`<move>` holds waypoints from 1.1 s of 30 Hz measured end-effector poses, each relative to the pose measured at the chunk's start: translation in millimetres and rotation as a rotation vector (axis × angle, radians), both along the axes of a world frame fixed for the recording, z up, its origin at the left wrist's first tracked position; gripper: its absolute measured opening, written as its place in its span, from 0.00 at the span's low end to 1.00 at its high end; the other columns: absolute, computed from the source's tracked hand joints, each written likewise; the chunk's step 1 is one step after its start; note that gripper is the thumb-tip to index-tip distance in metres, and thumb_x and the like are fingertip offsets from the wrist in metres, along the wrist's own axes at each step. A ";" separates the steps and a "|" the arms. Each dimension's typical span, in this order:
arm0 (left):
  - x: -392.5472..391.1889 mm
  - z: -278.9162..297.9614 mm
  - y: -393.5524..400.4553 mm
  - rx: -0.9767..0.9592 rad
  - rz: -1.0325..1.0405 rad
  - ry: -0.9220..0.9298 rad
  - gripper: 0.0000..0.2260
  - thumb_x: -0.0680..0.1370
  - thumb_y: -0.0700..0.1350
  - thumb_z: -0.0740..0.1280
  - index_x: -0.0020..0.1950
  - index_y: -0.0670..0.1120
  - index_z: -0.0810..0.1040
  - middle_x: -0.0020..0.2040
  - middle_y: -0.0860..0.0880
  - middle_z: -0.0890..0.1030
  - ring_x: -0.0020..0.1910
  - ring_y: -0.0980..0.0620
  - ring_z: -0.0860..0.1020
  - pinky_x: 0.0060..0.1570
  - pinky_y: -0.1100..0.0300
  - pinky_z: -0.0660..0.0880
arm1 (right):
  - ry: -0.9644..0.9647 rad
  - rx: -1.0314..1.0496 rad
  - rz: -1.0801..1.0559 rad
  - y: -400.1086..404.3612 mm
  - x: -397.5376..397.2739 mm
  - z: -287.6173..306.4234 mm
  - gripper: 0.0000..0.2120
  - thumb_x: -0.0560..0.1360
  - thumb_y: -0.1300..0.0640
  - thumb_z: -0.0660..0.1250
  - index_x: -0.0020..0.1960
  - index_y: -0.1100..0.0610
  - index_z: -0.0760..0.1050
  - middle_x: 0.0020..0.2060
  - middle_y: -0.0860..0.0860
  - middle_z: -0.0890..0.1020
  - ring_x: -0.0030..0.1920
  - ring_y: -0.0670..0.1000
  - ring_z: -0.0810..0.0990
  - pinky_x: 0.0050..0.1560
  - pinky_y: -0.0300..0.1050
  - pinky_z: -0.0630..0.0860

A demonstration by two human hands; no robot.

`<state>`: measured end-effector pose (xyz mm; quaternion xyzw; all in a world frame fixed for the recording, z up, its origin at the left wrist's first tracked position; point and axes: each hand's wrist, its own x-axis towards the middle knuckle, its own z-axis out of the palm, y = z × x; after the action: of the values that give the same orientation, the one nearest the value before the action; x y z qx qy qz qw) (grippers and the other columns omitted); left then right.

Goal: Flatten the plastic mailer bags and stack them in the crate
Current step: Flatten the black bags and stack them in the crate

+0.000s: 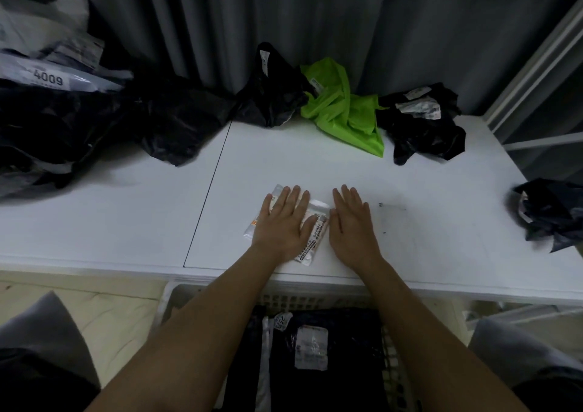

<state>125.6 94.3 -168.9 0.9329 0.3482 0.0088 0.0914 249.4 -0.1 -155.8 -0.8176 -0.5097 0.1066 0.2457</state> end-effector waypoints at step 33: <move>-99.9 54.0 -25.0 -0.520 0.253 -0.335 0.04 0.78 0.41 0.65 0.51 0.43 0.75 0.52 0.42 0.76 0.46 0.46 0.76 0.41 0.58 0.71 | 0.048 -0.271 0.086 -46.0 -84.9 25.0 0.21 0.77 0.45 0.63 0.65 0.55 0.68 0.58 0.54 0.72 0.61 0.56 0.67 0.57 0.48 0.66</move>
<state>25.7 69.3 -114.9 0.8133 0.4320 0.0840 0.3807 164.5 -46.1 -130.8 -0.8179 -0.5192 0.2043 0.1403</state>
